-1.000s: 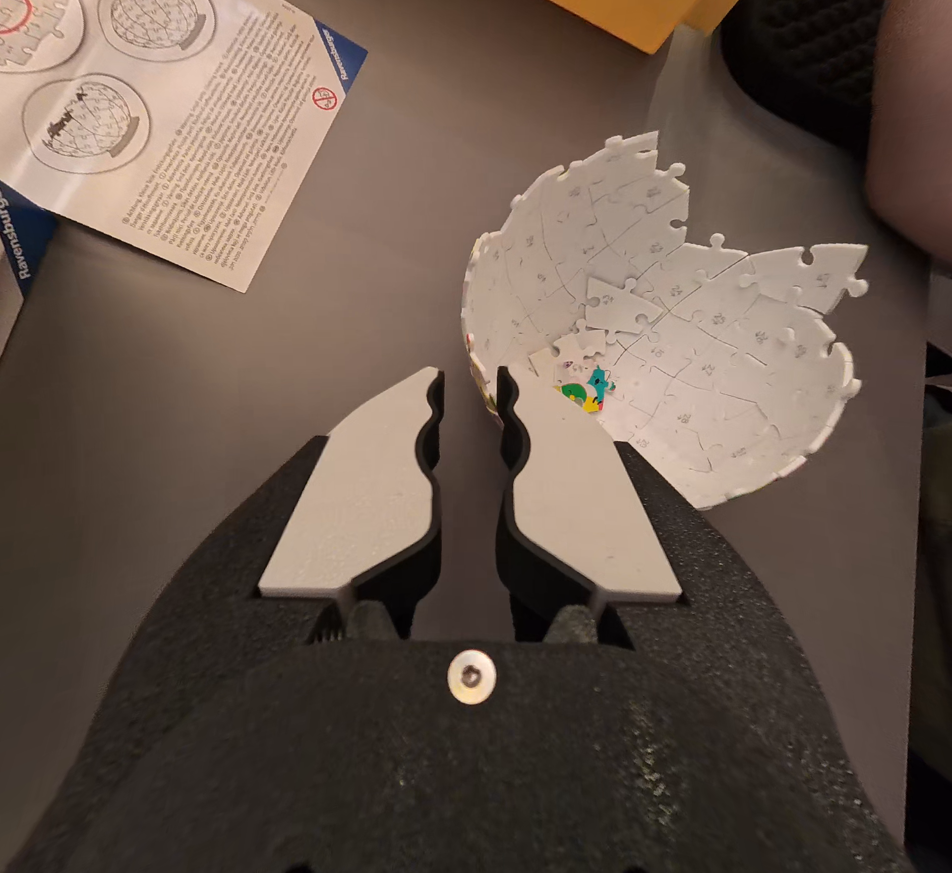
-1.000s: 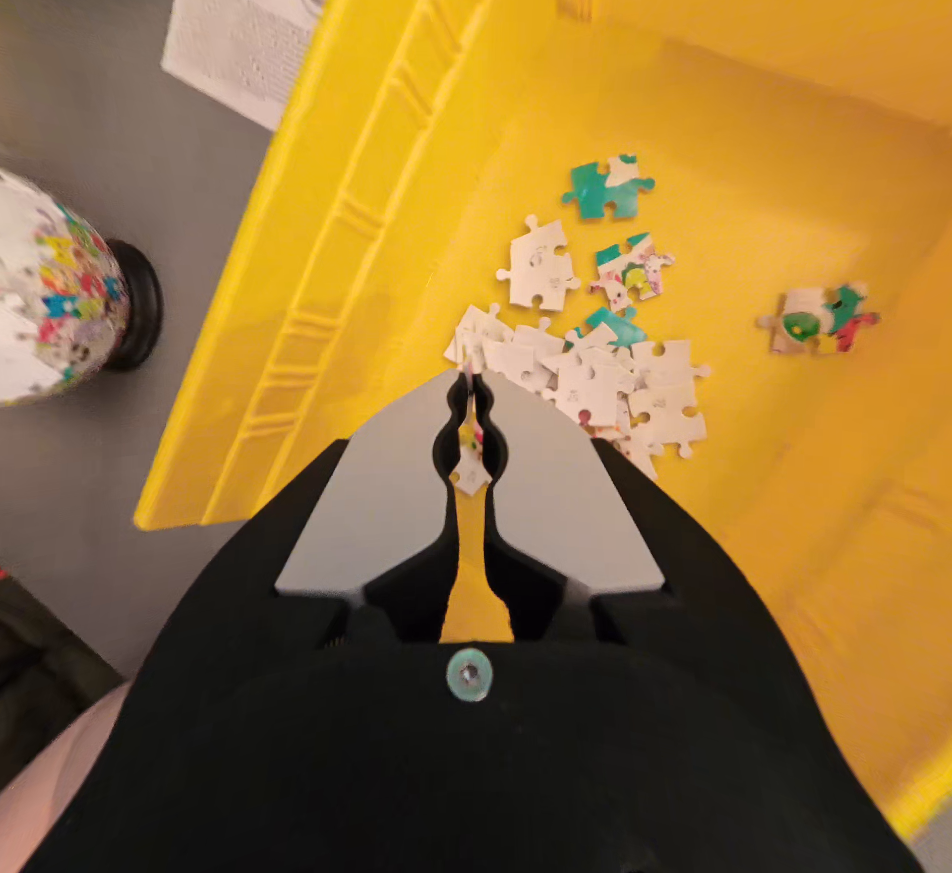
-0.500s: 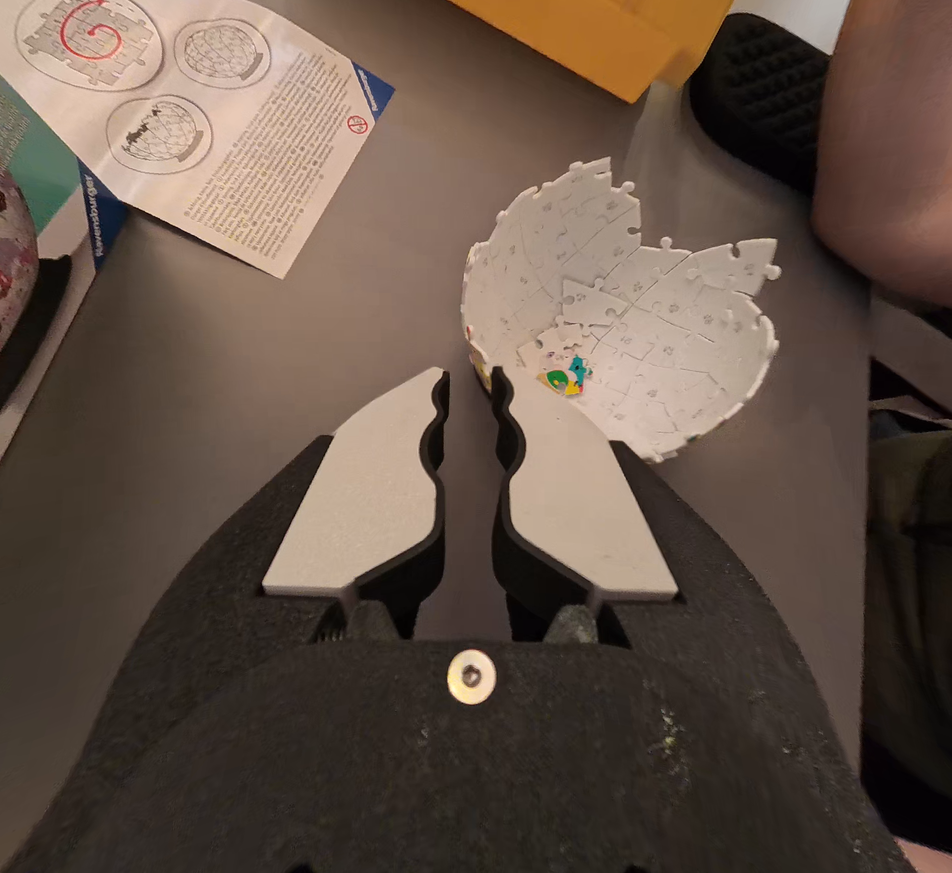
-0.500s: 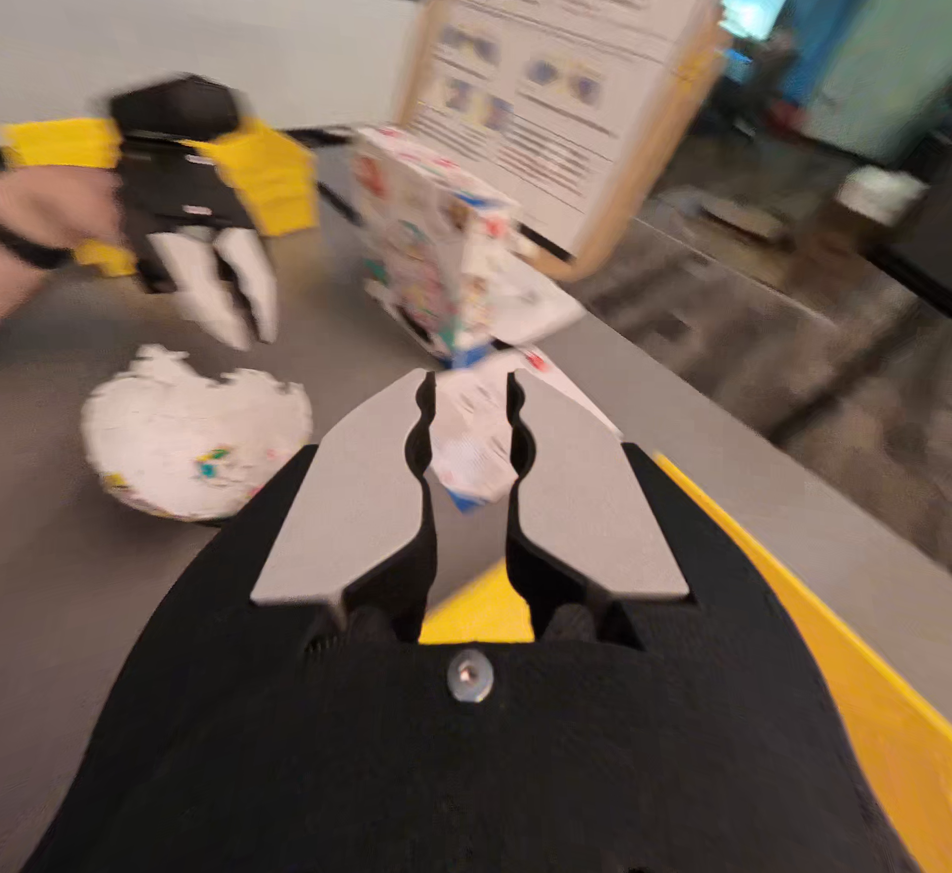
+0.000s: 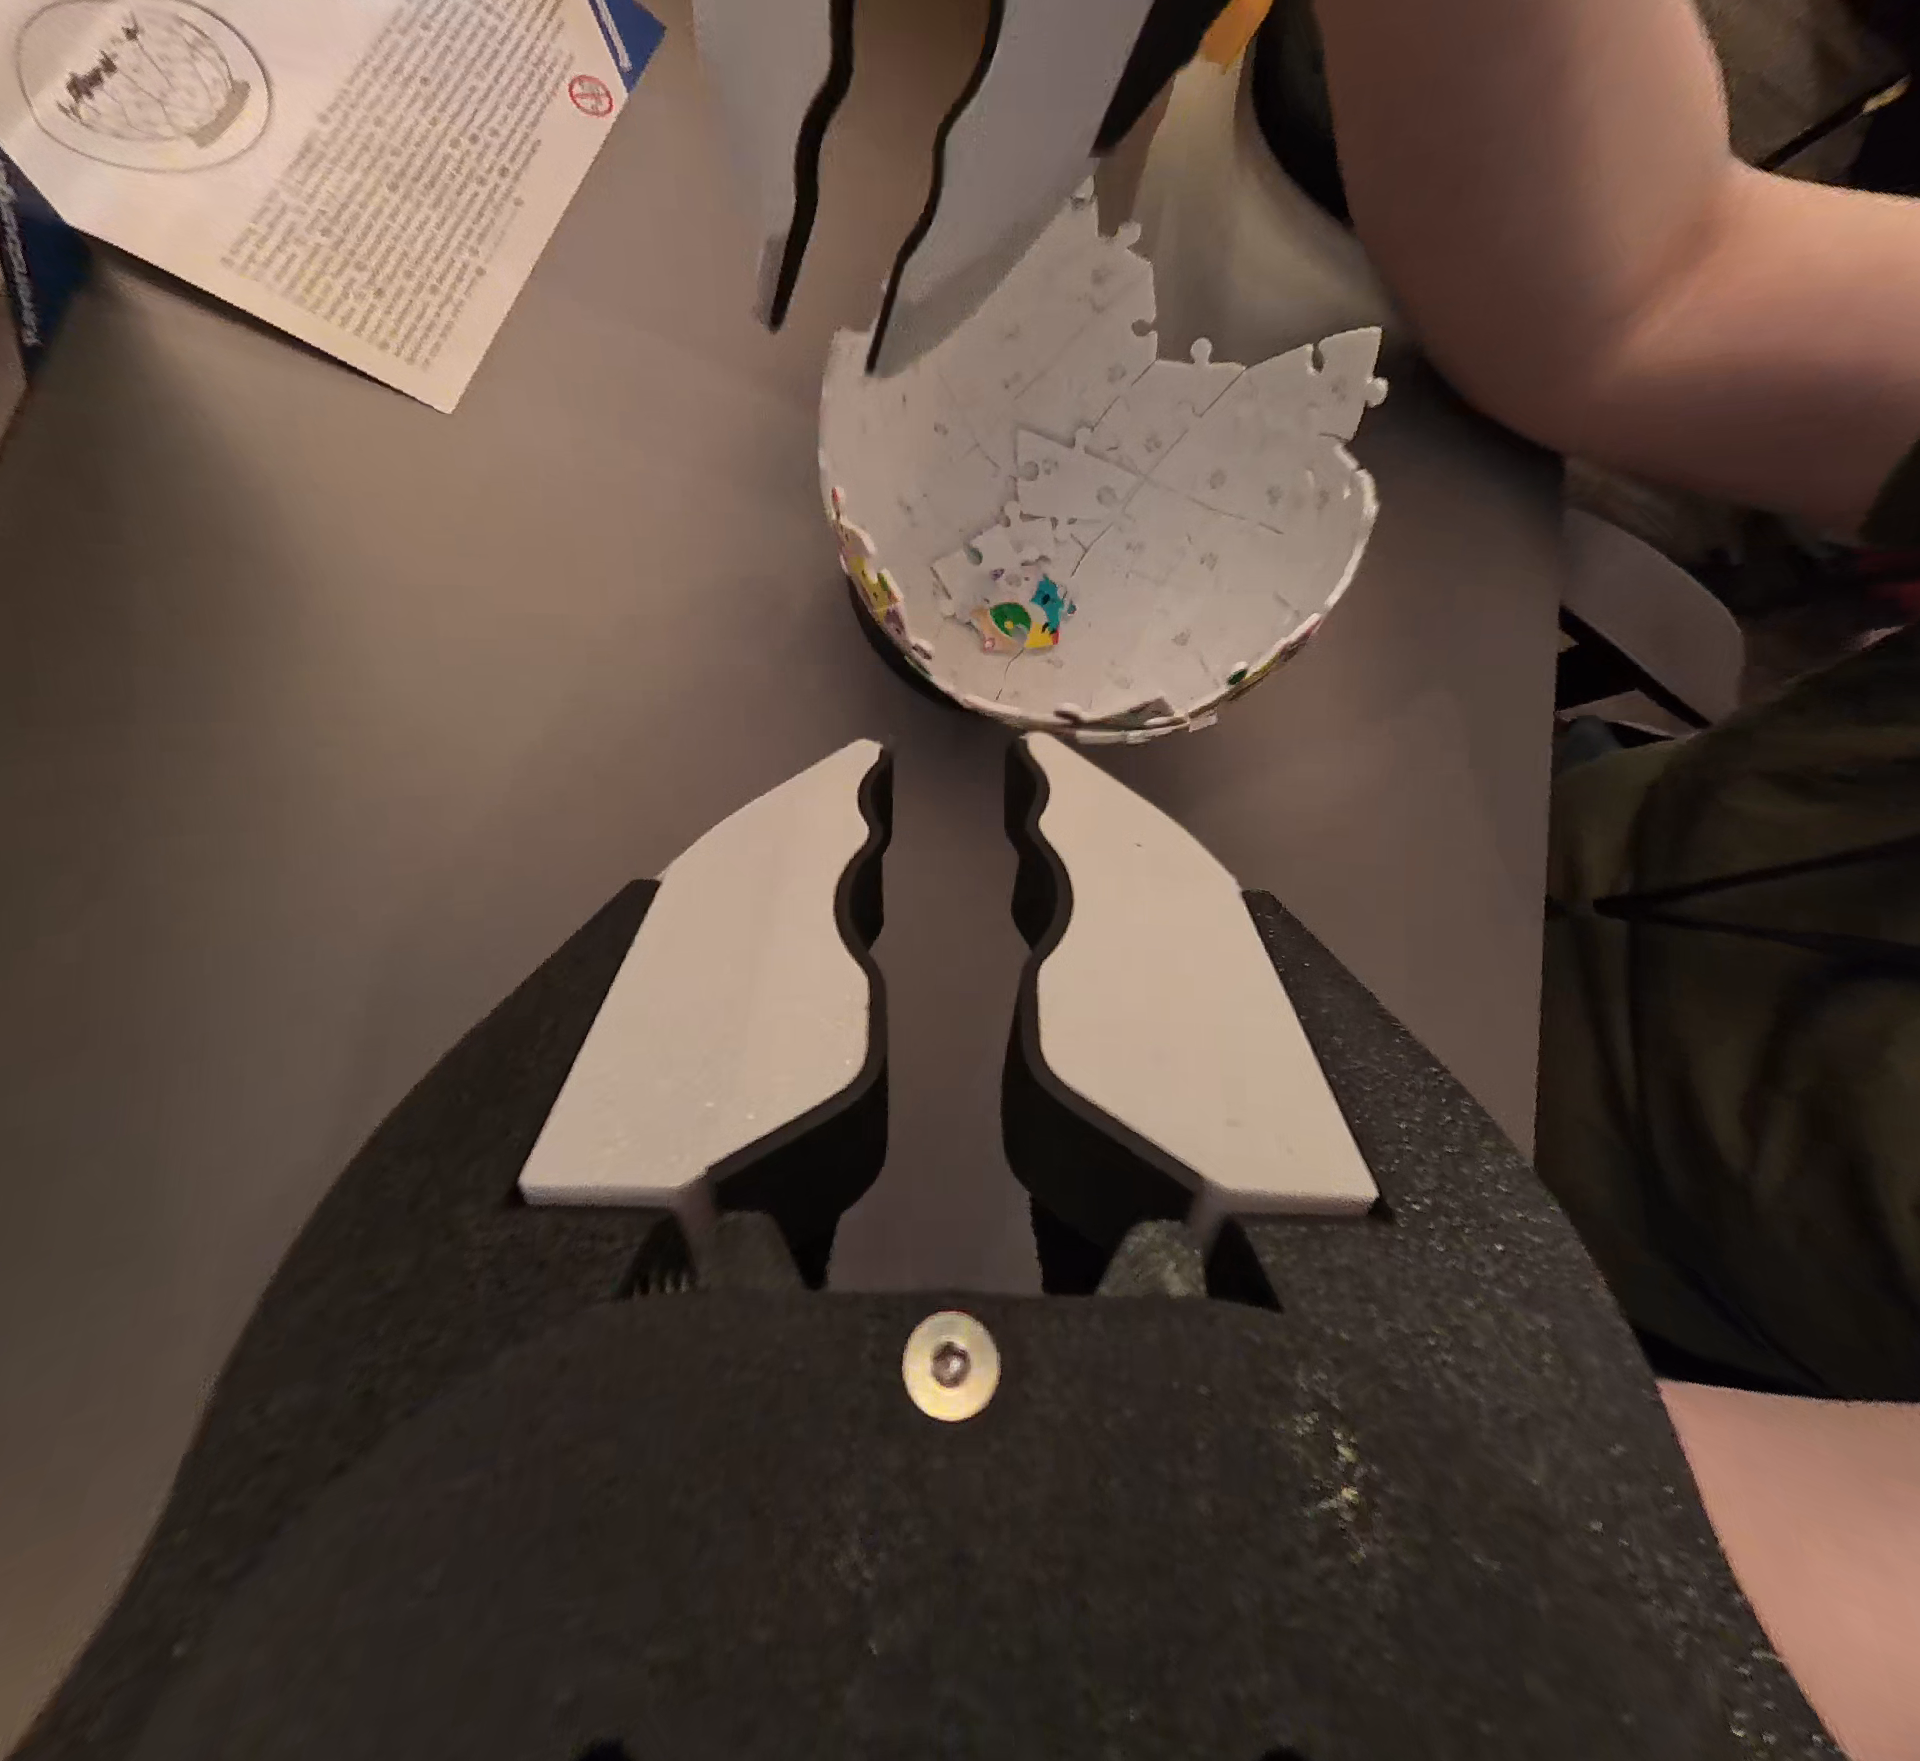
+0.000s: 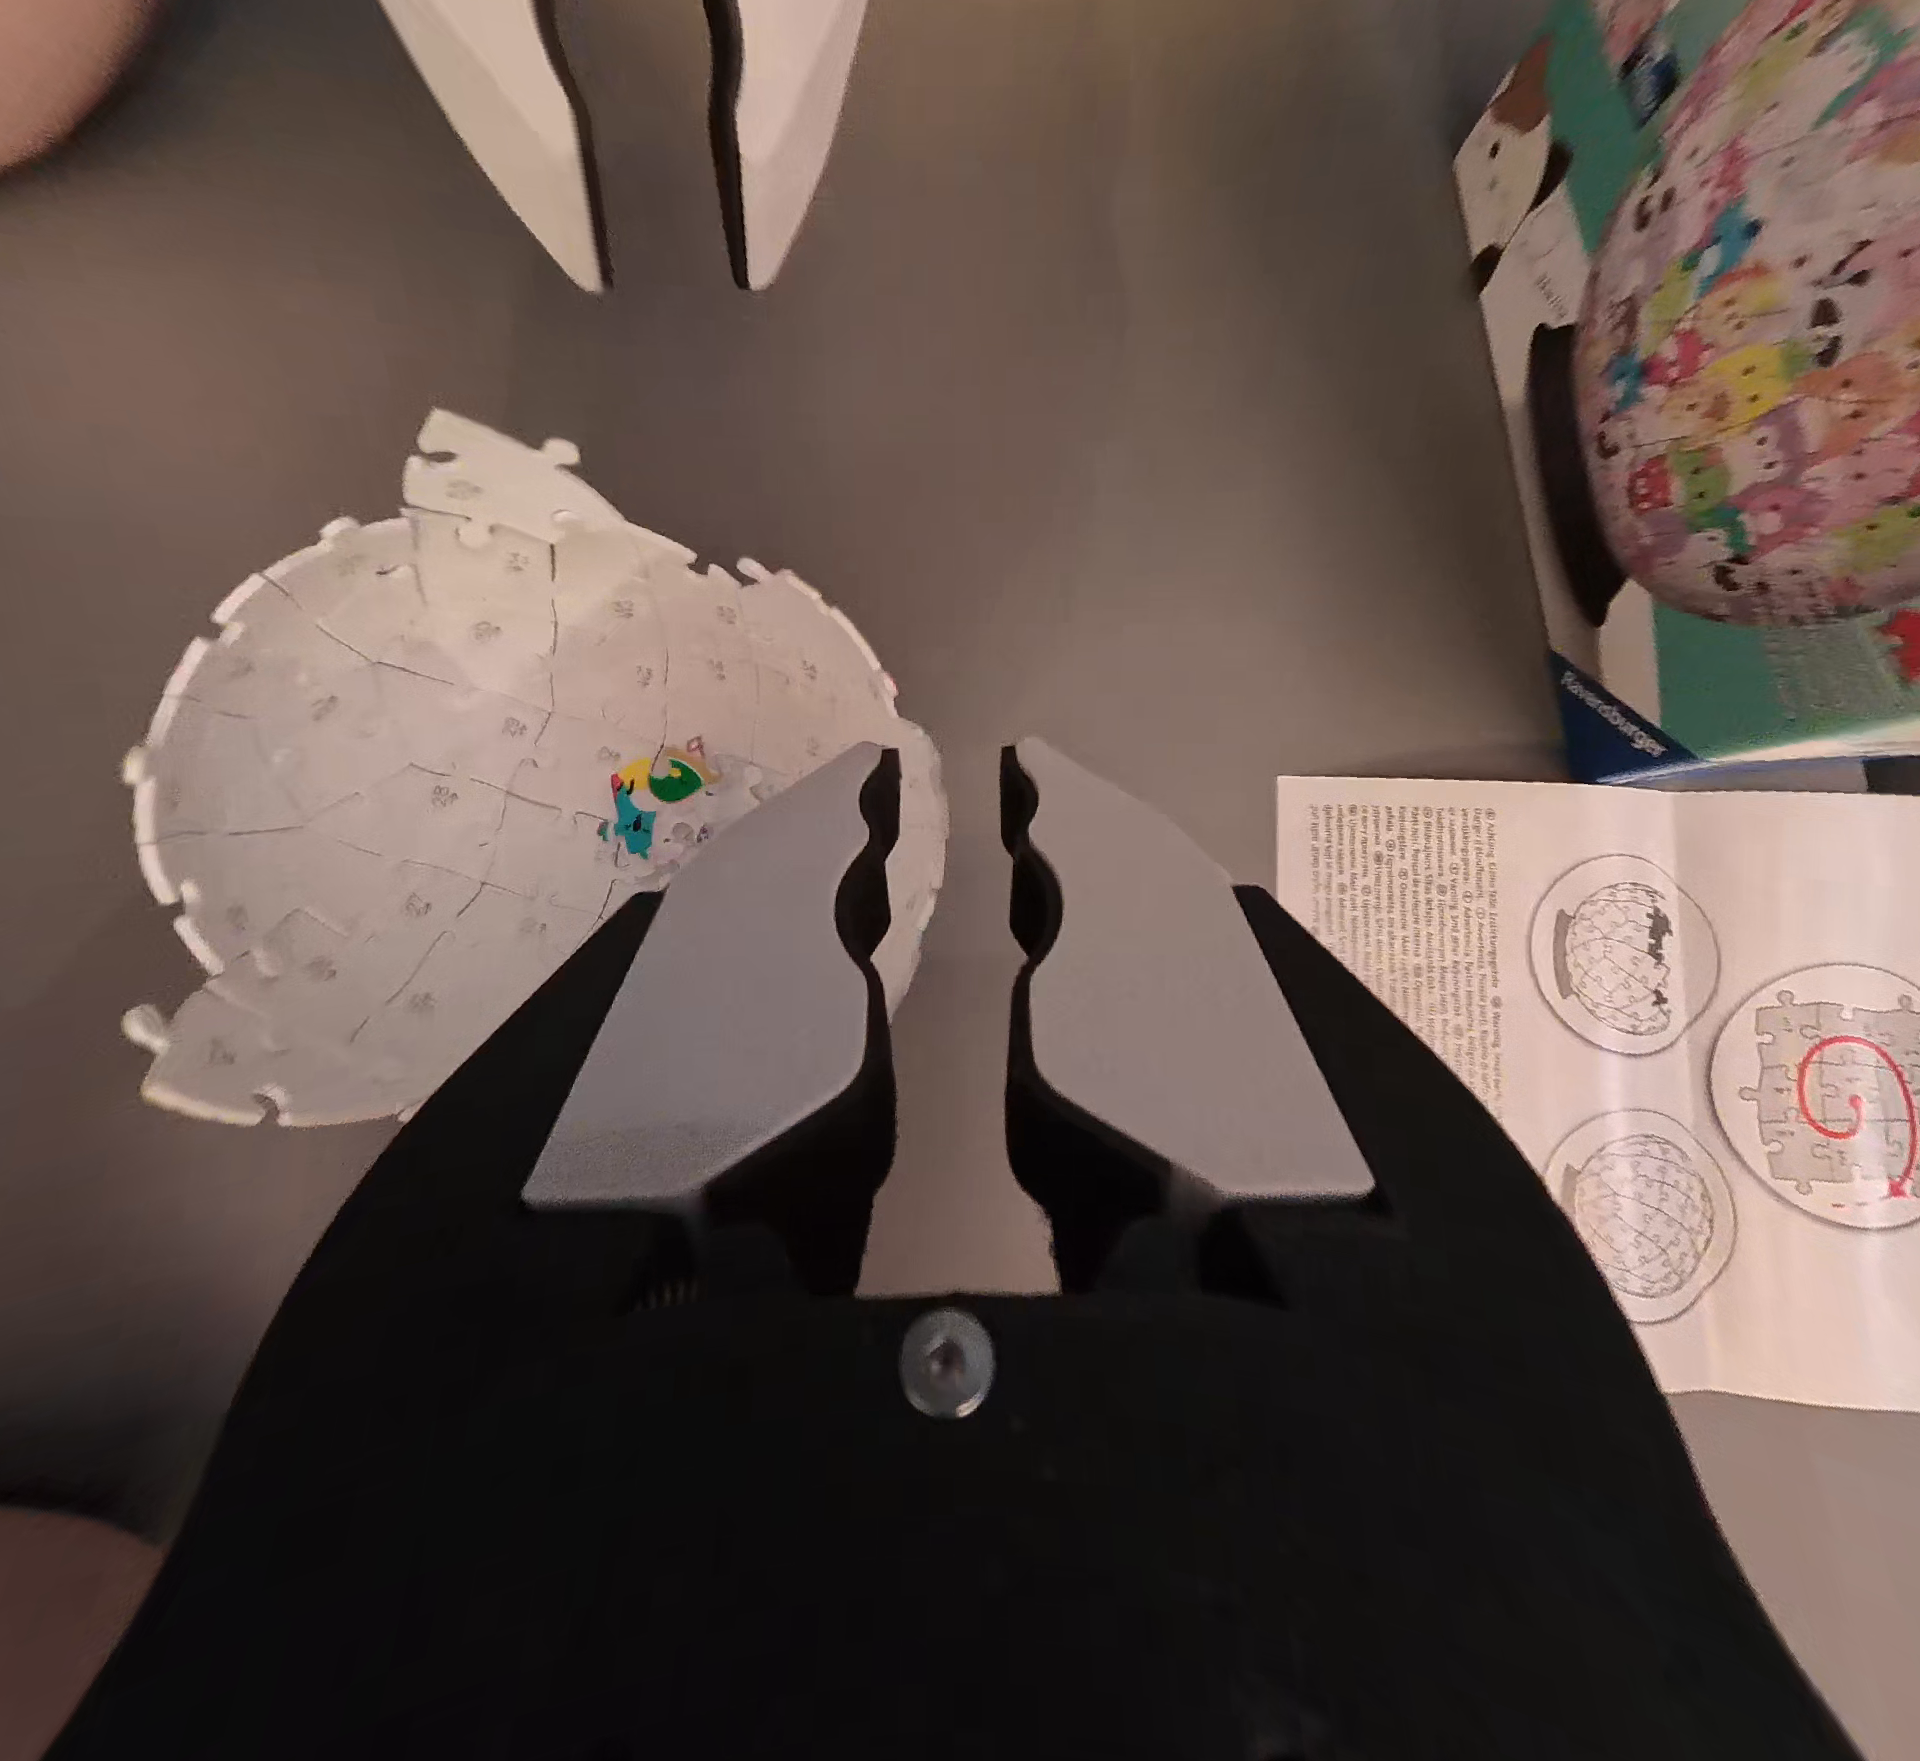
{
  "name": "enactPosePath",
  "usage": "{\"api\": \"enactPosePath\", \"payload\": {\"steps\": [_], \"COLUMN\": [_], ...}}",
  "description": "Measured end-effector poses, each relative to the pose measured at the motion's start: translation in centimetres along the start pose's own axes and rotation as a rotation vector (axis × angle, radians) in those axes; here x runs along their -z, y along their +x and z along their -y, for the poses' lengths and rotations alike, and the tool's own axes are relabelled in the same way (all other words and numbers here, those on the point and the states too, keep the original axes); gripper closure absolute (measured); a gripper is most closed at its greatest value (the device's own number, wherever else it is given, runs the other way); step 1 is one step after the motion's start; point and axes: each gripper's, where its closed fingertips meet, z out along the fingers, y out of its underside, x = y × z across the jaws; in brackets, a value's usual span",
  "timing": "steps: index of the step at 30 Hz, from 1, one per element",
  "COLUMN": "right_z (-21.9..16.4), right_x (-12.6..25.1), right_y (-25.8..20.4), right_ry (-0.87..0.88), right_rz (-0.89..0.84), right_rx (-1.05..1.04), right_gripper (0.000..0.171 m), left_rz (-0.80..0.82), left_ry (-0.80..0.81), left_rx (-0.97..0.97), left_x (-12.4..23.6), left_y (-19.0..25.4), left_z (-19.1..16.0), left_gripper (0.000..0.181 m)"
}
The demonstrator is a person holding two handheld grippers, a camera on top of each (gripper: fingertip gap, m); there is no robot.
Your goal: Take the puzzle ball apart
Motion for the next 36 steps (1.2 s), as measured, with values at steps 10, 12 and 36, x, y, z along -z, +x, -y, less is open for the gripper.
{"api": "enactPosePath", "payload": {"steps": [10,12,36], "right_z": [-3.6,-4.5,-0.7], "right_x": [0.8,1.5,4.0], "right_y": [0.7,0.3,-0.3], "right_ry": [-0.285,-0.337,-0.161], "right_rz": [-0.097,-0.120,-0.165], "right_rx": [-0.250,-0.365,-0.231], "right_gripper": [0.168,0.168,0.156], "left_rz": [0.017,0.022,0.025], "left_ry": [0.009,0.011,0.105], "left_rx": [-0.015,-0.011,0.095], "left_x": [0.1,0.1,-0.8], "left_y": [0.3,0.3,0.6], "left_z": [0.6,0.7,3.0], "left_gripper": [0.161,0.161,0.153]}}
